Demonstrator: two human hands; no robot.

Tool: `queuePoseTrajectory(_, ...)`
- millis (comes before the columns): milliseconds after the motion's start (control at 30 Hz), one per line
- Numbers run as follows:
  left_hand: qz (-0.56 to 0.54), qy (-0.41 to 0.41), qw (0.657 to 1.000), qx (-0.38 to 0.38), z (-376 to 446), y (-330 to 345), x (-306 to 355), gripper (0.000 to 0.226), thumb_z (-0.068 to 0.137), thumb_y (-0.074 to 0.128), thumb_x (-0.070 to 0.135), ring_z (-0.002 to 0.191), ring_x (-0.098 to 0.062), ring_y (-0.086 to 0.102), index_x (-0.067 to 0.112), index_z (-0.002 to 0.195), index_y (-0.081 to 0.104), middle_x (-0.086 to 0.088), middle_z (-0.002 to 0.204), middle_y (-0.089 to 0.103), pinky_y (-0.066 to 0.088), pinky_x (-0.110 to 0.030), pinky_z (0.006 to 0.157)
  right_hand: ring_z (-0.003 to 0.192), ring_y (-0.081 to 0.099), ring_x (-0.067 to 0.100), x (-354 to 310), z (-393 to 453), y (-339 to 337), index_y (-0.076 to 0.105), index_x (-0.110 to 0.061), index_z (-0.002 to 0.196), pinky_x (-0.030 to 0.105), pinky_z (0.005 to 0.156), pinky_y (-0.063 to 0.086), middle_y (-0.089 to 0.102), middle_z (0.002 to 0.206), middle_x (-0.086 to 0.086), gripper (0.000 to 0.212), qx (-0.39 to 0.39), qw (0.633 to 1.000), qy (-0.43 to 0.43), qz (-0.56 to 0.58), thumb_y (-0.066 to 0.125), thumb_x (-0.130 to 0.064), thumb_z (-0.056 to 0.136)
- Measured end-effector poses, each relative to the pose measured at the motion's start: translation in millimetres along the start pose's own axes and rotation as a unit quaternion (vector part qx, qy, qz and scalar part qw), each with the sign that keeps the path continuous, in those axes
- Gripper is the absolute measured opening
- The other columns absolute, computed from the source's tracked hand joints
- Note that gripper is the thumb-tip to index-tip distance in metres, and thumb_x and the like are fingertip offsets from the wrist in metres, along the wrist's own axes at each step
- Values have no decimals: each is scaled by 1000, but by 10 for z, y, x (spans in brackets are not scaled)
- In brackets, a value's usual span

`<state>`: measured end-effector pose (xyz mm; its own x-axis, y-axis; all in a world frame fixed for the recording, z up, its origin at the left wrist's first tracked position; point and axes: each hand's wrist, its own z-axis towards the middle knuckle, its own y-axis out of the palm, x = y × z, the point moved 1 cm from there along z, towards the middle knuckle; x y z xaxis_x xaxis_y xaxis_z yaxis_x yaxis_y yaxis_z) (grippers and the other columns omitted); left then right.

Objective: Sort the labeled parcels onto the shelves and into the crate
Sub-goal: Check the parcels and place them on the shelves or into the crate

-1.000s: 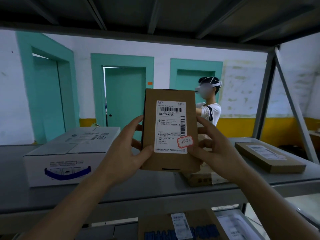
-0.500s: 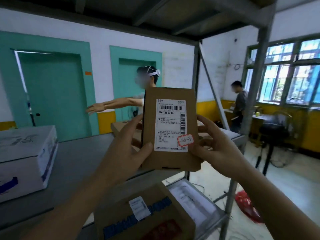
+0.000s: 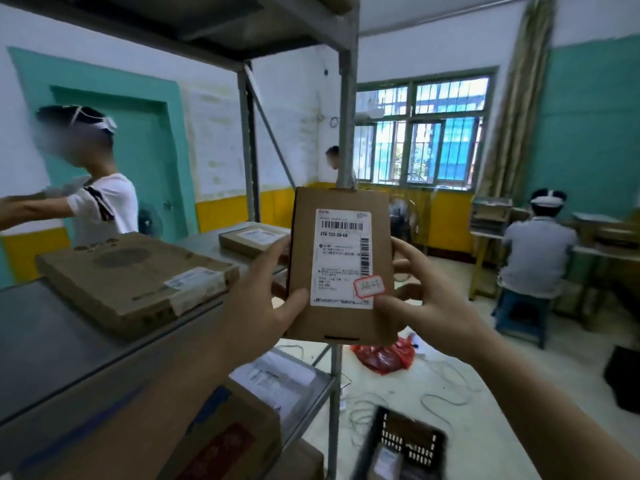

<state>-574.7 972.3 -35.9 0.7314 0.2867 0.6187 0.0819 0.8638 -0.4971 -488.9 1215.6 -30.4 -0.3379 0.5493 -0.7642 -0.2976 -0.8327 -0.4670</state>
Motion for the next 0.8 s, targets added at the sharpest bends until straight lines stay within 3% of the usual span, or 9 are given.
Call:
queuePoseTrajectory(133,-3,19,998,-55,227,540,68,66,94,65,28,100,5,61,60,135,25,37,122,48,51,-12,70,95,69,9,337,-118,-385,25,-49,153,37,75,63,55,123,-18,90,21,998,48,-27,79,-33,83)
queuePoseTrajectory(300,-6,2,994,-111,536,1297,66,76,90,69,32,94,-1,64,41,151,25,21,130,52,54,-20,74,93,69,13,788,-214,-887,23,-47,153,39,76,63,53,119,-21,91,38,992,101,-65,79,-32,83)
queuePoseTrajectory(400,-19,-7,989,-147,715,1762,89,80,89,70,31,92,4,63,39,153,22,20,129,51,54,-16,75,93,71,16,1105,-215,-1182,23,-48,152,40,76,63,53,119,-20,89,40,988,124,-78,79,-35,83)
queuePoseTrajectory(500,-36,-17,983,-179,860,2175,58,82,89,71,32,95,-5,65,41,152,20,20,130,49,56,-23,77,91,71,17,1400,-212,-1403,22,-51,147,38,76,63,51,116,-22,86,42,984,148,-86,79,-34,84)
queuePoseTrajectory(633,-34,-25,978,-206,991,2674,-64,85,88,72,34,102,-5,62,44,152,17,23,128,47,53,-15,72,88,71,15,1810,-187,-1590,19,-46,152,33,74,63,50,113,-23,89,35,977,188,-98,77,-33,86)
queuePoseTrajectory(800,-29,-46,974,-220,1175,3169,-380,85,85,75,35,104,-10,59,45,150,21,14,130,47,50,-16,79,86,73,16,2361,-83,-1643,21,-43,154,38,72,63,54,115,-20,89,38,971,218,-94,77,-31,85)
